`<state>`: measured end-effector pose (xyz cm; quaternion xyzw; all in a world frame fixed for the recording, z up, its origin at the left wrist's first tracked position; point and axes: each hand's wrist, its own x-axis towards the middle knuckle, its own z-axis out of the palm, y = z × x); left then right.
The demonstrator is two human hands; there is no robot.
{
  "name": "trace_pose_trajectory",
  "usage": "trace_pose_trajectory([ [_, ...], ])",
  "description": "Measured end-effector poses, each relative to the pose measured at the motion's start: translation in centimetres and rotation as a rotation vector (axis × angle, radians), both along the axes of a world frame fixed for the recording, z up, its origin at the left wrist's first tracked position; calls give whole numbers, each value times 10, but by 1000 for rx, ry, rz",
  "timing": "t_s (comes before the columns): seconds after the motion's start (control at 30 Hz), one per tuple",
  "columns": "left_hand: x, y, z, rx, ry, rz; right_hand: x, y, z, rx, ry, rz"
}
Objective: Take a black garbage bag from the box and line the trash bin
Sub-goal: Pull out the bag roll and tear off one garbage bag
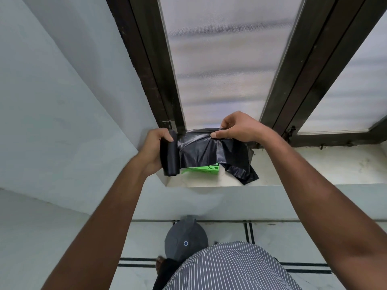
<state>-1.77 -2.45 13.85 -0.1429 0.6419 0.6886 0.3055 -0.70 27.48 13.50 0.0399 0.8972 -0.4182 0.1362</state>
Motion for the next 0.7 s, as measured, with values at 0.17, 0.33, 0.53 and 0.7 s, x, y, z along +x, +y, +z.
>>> trace_pose_trajectory([
  [0.17, -4, -6, -4, -186, 85, -167, 1, 9, -4, 22, -33, -9],
  [0.33, -1, 6, -7, -477, 305, -103, 2, 15, -3, 77, -89, 3],
  [0.53, -1, 15, -14, -655, 322, -41, 5, 26, -7, 55, -117, 34],
  [0.7, -3, 15, -10, -351, 98, -29, 4, 21, -8, 44, -39, -1],
])
